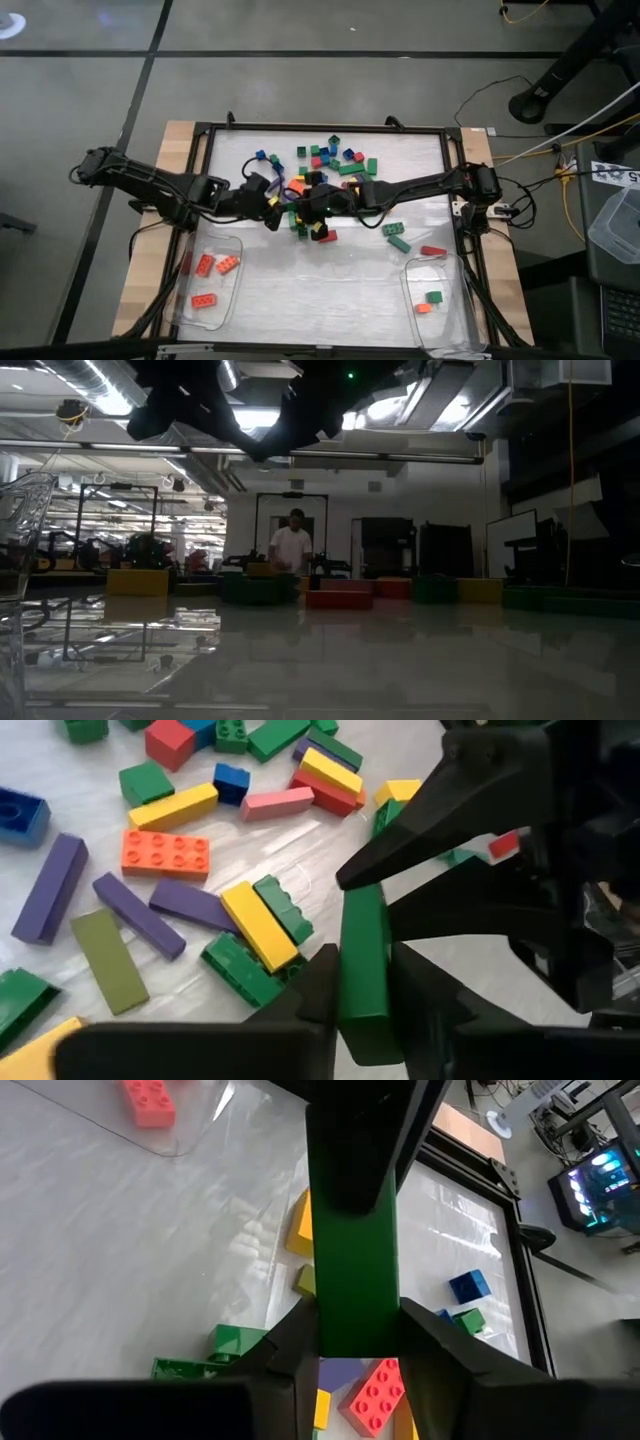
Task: Sort blocks by size
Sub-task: Put the large green wooden block into the left transparent bin, then put the large green game piece into the left transparent bin
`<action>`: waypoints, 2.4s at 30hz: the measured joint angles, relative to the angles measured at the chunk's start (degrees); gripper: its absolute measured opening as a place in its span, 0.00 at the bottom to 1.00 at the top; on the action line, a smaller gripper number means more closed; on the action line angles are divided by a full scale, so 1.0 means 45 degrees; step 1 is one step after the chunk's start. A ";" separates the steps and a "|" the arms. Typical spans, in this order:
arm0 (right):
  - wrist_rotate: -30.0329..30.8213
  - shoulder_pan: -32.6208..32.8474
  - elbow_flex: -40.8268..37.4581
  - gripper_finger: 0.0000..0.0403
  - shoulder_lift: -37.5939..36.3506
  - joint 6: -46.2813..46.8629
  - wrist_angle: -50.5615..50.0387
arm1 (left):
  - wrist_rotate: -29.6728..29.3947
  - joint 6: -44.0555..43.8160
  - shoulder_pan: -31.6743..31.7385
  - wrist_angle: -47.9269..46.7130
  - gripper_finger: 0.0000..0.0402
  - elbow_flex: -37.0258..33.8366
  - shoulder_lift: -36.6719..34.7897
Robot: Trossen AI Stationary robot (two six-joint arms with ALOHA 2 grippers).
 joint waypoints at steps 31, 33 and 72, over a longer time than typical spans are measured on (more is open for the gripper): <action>0.1190 -0.0290 0.0408 0.51 0.0000 0.1407 -0.6694 | 0.9237 -0.0055 -0.1682 -0.4939 0.10 -0.0015 -0.3397; 0.0823 -0.0319 0.0332 0.50 -0.0001 0.1424 -0.7370 | 0.9374 -0.1329 -0.2154 -0.5839 0.12 -0.0015 -0.3492; -0.3244 -0.2283 0.0015 0.50 0.1439 0.1316 -1.2231 | 0.6816 -0.1894 -0.3118 -0.7616 0.41 -0.0015 -0.2574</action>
